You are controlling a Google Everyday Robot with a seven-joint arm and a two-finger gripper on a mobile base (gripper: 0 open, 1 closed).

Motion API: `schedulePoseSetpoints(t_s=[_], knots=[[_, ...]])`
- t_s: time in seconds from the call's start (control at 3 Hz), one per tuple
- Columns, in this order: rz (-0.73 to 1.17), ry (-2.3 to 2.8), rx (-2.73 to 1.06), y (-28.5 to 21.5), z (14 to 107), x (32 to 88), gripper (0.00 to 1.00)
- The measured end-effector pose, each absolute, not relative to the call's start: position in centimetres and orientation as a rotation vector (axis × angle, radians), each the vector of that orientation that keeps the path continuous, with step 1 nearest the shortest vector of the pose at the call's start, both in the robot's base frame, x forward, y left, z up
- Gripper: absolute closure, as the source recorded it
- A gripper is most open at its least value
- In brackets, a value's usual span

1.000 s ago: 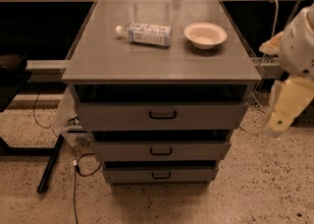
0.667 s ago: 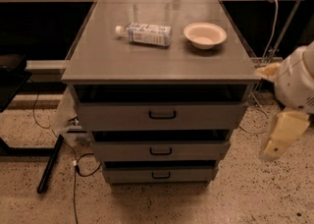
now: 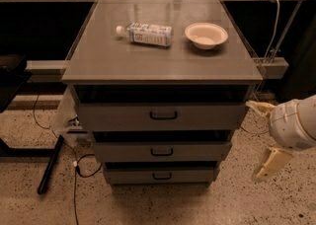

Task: Open middle drawer

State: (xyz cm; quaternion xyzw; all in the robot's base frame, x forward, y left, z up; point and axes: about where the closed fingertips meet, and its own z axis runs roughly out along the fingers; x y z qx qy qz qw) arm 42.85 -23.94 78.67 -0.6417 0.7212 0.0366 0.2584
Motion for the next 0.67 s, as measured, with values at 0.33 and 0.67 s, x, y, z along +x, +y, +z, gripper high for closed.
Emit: schedulePoseSetpoints(t_s=[0.33,0.67], knots=[[0.099,1.955,-1.741,-23.9,78.7,42.8,0.0],[0.113,1.955,-1.701,-24.0,76.3,44.3,0.0]])
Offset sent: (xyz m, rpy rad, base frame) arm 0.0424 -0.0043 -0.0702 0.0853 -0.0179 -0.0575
